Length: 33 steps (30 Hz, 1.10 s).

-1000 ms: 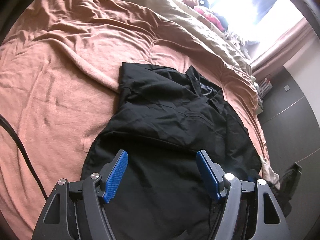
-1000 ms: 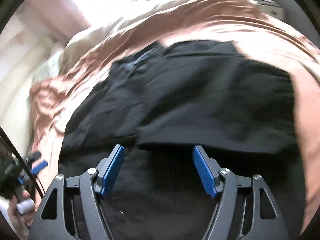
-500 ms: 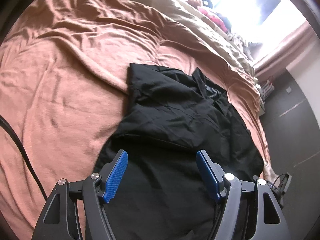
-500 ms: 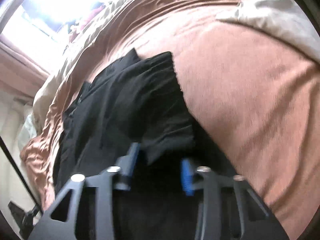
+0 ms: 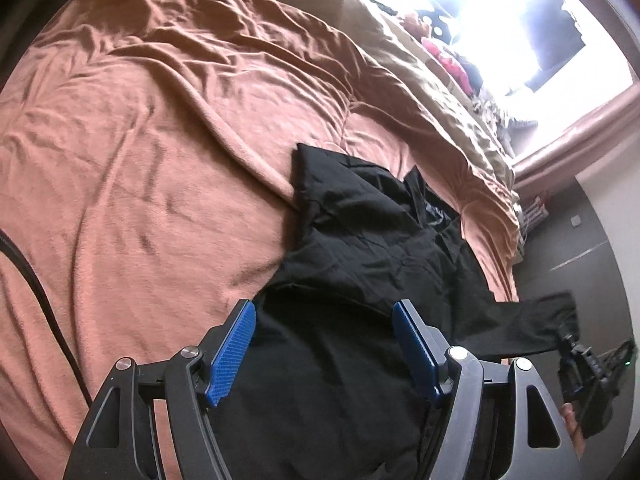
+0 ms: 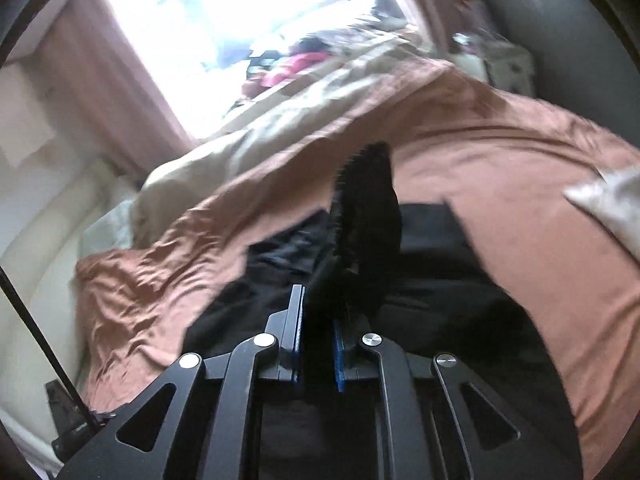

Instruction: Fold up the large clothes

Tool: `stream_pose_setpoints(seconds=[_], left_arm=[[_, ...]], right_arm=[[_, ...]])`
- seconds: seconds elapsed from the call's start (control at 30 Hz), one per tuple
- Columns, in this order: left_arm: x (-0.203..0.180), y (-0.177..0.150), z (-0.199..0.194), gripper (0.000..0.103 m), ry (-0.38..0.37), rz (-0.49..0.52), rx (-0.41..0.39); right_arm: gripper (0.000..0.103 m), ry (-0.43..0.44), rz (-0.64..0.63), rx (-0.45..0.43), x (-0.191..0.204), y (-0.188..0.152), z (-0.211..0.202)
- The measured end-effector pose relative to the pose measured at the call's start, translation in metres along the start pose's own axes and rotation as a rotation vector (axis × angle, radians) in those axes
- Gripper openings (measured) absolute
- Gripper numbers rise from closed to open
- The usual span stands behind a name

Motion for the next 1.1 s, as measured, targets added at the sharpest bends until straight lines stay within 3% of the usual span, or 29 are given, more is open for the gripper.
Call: stream_pose_setpoints(seconds=[0.23, 0.3, 0.43, 0.53, 0.67, 0.7, 0.73, 0.77, 0.93, 1.1], left_arm=[[0.011, 0.006, -0.007, 0.073, -0.031, -0.044, -0.012], [0.015, 0.008, -0.010, 0.072, -0.040, -0.062, -0.017], [0.027, 0.013, -0.014, 0.073, -0.048, -0.094, -0.031], [0.038, 0.016, -0.016, 0.072, -0.070, -0.139, -0.033], [0.053, 0.019, -0.022, 0.072, -0.062, -0.187, -0.053], [0.055, 0.020, -0.024, 0.072, -0.065, -0.195, -0.057], [0.056, 0.020, -0.025, 0.072, -0.068, -0.198, -0.059], [0.056, 0.021, -0.026, 0.072, -0.068, -0.198, -0.062], [0.045, 0.020, -0.020, 0.072, -0.060, -0.151, -0.051], [0.015, 0.013, -0.003, 0.072, -0.048, -0.035, -0.027]], right_arm=[[0.009, 0.079, -0.074, 0.034, 0.060, -0.036, 0.024], [0.009, 0.109, -0.074, 0.055, 0.076, -0.043, 0.043], [0.009, 0.175, -0.034, 0.137, 0.070, -0.044, 0.104], [0.010, 0.234, 0.037, 0.234, 0.072, -0.070, 0.141], [0.020, 0.284, 0.225, 0.361, 0.048, -0.083, 0.185], [0.038, 0.289, 0.260, 0.368, 0.041, -0.086, 0.188], [0.059, 0.297, 0.292, 0.370, 0.034, -0.088, 0.190], [0.066, 0.307, 0.322, 0.367, 0.026, -0.089, 0.190], [0.068, 0.302, 0.375, 0.289, -0.011, -0.067, 0.165], [0.068, 0.187, 0.394, 0.183, -0.060, -0.051, 0.125]])
Point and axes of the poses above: each gripper's, at about its wrist camera, not at the fingertips, and z roughly the way its jaws point, x to its left, y to its top, the point moved 7 cm from there along z, roughly the way its jaws point, and after that the axes turned 3 degrees about x, right-handed, at the moved point
